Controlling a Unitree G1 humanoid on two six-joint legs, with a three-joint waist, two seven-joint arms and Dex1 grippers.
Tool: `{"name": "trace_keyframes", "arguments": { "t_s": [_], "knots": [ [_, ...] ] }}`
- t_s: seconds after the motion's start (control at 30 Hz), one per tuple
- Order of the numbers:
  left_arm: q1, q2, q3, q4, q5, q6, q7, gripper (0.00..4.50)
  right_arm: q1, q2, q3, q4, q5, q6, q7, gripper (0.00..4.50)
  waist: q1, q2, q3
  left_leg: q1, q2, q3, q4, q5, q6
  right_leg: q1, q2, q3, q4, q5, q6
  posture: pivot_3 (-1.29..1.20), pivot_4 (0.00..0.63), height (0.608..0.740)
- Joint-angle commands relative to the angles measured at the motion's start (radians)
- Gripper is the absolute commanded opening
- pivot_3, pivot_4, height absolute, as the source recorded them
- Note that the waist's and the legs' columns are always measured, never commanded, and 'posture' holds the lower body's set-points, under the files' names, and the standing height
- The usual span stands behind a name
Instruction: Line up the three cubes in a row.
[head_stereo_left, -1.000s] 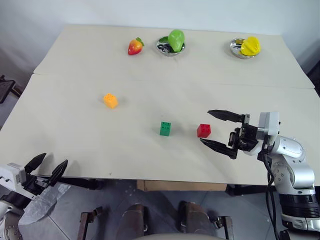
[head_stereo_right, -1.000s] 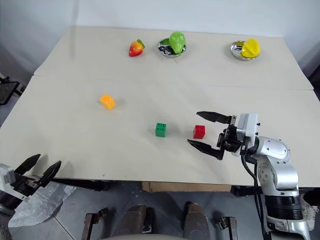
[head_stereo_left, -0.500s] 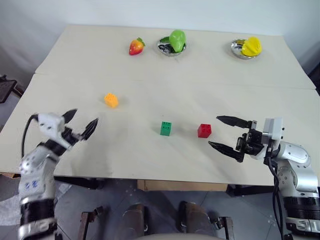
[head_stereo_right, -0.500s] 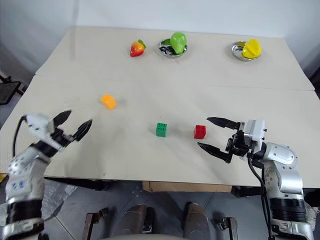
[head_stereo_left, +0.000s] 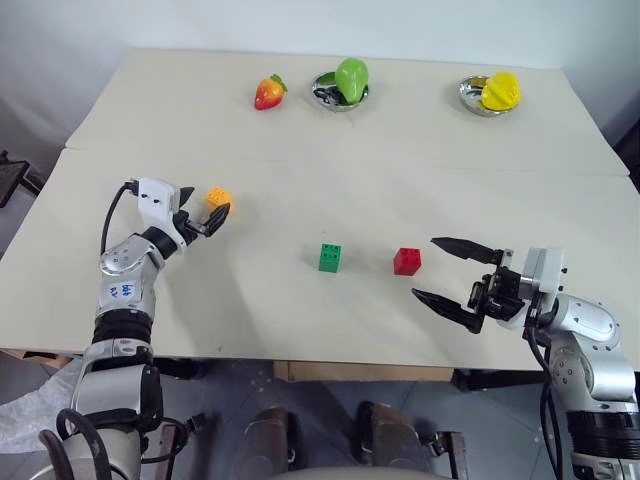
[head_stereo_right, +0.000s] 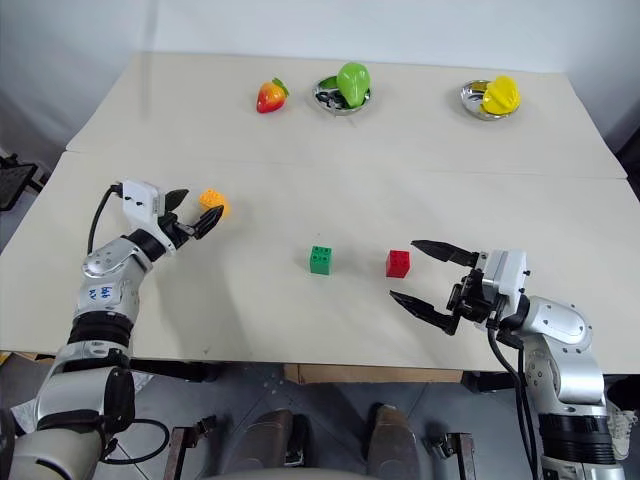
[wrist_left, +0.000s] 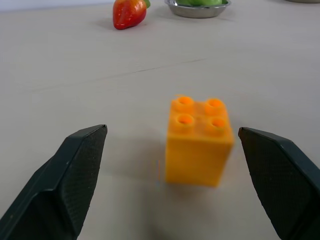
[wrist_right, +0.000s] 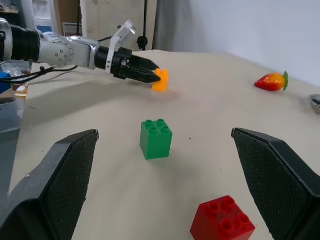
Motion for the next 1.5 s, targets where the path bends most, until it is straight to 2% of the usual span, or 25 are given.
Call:
{"name": "trace_keyframes", "arguments": {
  "t_s": [0.03, 0.17, 0.3, 0.4, 0.47, 0.57, 0.7, 0.8, 1.0, 1.27, 1.43, 1.5],
  "knots": [
    [-0.062, 0.015, -0.014, 0.088, 0.020, -0.033, -0.043, 4.47, 0.008, 0.005, -0.002, -0.053, 0.008, 0.006, -0.028, 4.50, 0.000, 0.000, 0.000, 0.000, 0.000, 0.001, 0.000, 0.000, 0.000, 0.000, 0.000, 0.000, 0.000, 0.000, 0.000, 0.00, 0.150, 0.740],
    [-0.097, 0.022, -0.018, 0.142, 0.026, -0.047, -0.073, 3.63, 0.011, 0.005, 0.005, -0.069, 0.005, 0.011, -0.051, 4.50, 0.000, 0.000, 0.000, -0.001, 0.000, 0.003, 0.000, 0.000, 0.000, 0.000, 0.000, 0.000, 0.000, 0.000, 0.000, 0.00, 0.150, 0.740],
    [-0.093, 0.034, -0.012, 0.165, 0.031, -0.087, -0.086, 2.40, 0.027, 0.003, -0.004, -0.092, 0.014, 0.023, -0.081, 4.50, 0.000, 0.000, 0.000, -0.001, 0.000, 0.005, 0.000, 0.000, 0.000, 0.000, 0.000, 0.000, 0.000, 0.000, 0.000, 0.00, 0.150, 0.740],
    [-0.068, 0.036, -0.014, 0.165, 0.013, -0.123, -0.191, 1.48, 0.054, 0.008, -0.040, -0.127, 0.045, 0.050, -0.137, 4.50, 0.000, 0.000, 0.000, -0.001, 0.000, 0.005, 0.000, 0.000, 0.000, 0.000, 0.000, 0.000, 0.000, 0.000, 0.000, 0.00, 0.150, 0.740],
    [-0.054, 0.048, -0.011, 0.154, -0.009, -0.117, -0.297, 1.48, 0.086, -0.003, -0.062, -0.146, 0.054, 0.056, -0.144, 4.50, 0.001, 0.000, 0.000, -0.001, 0.000, 0.007, 0.000, 0.000, 0.000, 0.000, 0.000, 0.000, 0.000, 0.000, 0.000, 0.00, 0.150, 0.740],
    [-0.016, 0.111, -0.105, 0.071, 0.040, -0.218, -0.524, 1.48, 0.131, -0.043, -0.100, -0.186, 0.094, 0.096, -0.128, 4.50, -0.001, 0.000, 0.000, -0.001, 0.000, 0.008, 0.000, 0.000, 0.000, -0.001, 0.000, 0.000, 0.000, 0.000, 0.000, 0.00, 0.150, 0.740],
    [-0.014, 0.157, -0.120, -0.037, -0.054, -0.221, -0.822, 1.48, 0.168, -0.103, -0.149, -0.212, 0.152, 0.153, -0.084, 4.50, 0.000, 0.000, 0.000, -0.001, 0.001, 0.009, 0.000, 0.000, 0.000, -0.001, 0.000, 0.000, 0.000, 0.000, 0.000, 0.00, 0.150, 0.740],
    [-0.052, 0.165, -0.137, 0.012, -0.040, -0.254, -0.905, 1.48, 0.231, -0.149, -0.151, -0.208, 0.142, 0.147, 0.007, 4.50, 0.004, 0.000, 0.000, -0.001, 0.001, 0.008, 0.001, 0.000, 0.000, -0.001, 0.000, 0.000, 0.000, 0.000, 0.000, 0.00, 0.150, 0.740],
    [-0.177, 0.106, -0.204, 0.220, 0.058, -0.362, -0.910, 1.48, 0.273, -0.166, -0.131, -0.172, 0.102, 0.108, 0.098, 4.50, 0.003, 0.000, 0.000, -0.001, 0.000, 0.009, 0.001, -0.001, 0.001, -0.001, 0.000, 0.000, -0.001, 0.000, 0.001, 0.00, 0.150, 0.740],
    [-0.258, 0.046, -0.237, 0.361, 0.155, -0.401, -0.825, 1.48, 0.287, -0.158, -0.141, -0.223, 0.105, 0.135, 0.060, 4.50, 0.002, -0.001, 0.000, -0.001, 0.001, 0.009, 0.001, -0.001, 0.001, -0.001, 0.001, 0.000, -0.001, 0.000, 0.001, 0.00, 0.150, 0.740],
    [-0.274, 0.040, -0.222, 0.394, 0.173, -0.335, -0.755, 1.48, 0.325, -0.153, -0.162, -0.271, 0.115, 0.146, 0.024, 4.50, 0.005, -0.001, 0.000, -0.001, 0.001, 0.008, 0.001, -0.001, 0.001, -0.001, 0.000, 0.000, -0.001, 0.000, 0.001, 0.00, 0.150, 0.740],
    [-0.278, 0.038, -0.211, 0.398, 0.169, -0.313, -0.743, 2.22, 0.336, -0.152, -0.168, -0.280, 0.117, 0.147, 0.017, 4.50, 0.004, -0.001, 0.000, -0.001, 0.001, 0.006, 0.002, -0.001, 0.001, -0.001, 0.000, 0.000, 0.000, 0.000, 0.001, 0.00, 0.150, 0.740]
  ]
}}
